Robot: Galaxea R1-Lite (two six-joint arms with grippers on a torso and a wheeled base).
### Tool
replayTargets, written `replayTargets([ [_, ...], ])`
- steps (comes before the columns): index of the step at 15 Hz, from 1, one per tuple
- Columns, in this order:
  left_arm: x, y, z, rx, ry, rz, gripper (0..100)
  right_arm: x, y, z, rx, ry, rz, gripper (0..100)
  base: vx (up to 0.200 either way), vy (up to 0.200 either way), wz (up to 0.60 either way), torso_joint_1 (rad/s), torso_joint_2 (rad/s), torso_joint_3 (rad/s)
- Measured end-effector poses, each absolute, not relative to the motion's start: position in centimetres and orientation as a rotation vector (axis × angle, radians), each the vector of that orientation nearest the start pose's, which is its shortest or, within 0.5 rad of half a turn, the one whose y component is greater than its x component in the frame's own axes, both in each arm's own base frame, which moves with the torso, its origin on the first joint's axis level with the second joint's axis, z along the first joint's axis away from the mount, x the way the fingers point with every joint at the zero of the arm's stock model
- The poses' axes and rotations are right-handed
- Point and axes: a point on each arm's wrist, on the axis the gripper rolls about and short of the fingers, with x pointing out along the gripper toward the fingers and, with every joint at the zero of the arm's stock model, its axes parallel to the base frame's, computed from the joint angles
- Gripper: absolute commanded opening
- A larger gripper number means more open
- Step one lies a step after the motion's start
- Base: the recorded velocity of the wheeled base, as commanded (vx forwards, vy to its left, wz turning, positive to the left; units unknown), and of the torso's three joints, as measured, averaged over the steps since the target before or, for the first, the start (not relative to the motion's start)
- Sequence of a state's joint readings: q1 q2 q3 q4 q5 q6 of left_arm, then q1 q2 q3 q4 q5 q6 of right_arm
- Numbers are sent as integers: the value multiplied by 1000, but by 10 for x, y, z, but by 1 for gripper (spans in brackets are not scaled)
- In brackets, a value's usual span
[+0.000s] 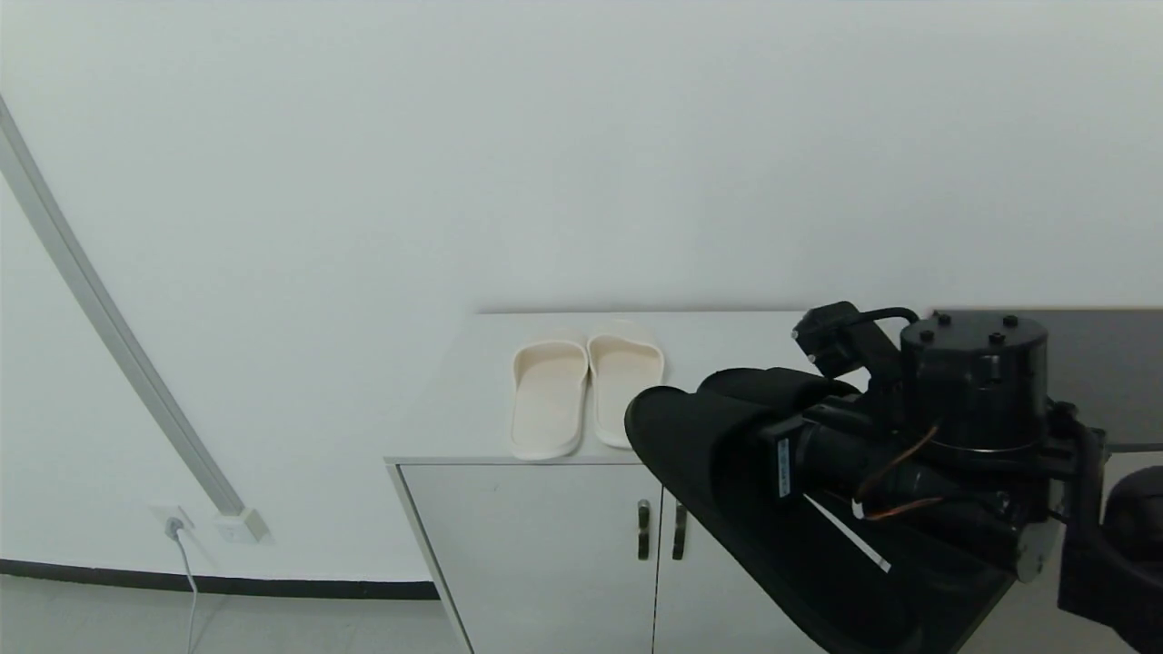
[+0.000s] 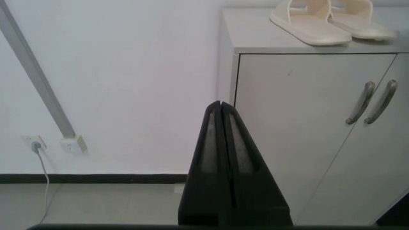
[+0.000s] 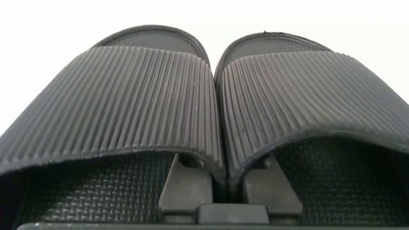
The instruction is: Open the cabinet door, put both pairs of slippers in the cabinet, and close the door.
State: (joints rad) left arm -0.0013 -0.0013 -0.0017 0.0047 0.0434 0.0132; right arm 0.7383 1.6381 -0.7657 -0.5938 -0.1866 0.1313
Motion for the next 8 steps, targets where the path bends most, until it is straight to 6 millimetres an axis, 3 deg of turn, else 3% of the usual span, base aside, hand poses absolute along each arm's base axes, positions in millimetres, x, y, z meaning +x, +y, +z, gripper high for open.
replayTargets([
  [3,-23,1,76,13,2,41,0,199,181,185,4,265,584,0,0,0,0,0,0,0],
  [7,-23,1,76,13,2,41,0,192,175,184,4,266,594,0,0,0,0,0,0,0],
  [8,-23,1,76,13,2,41,0,191,174,185,5,264,595,0,-200,0,0,-2,2,-2],
])
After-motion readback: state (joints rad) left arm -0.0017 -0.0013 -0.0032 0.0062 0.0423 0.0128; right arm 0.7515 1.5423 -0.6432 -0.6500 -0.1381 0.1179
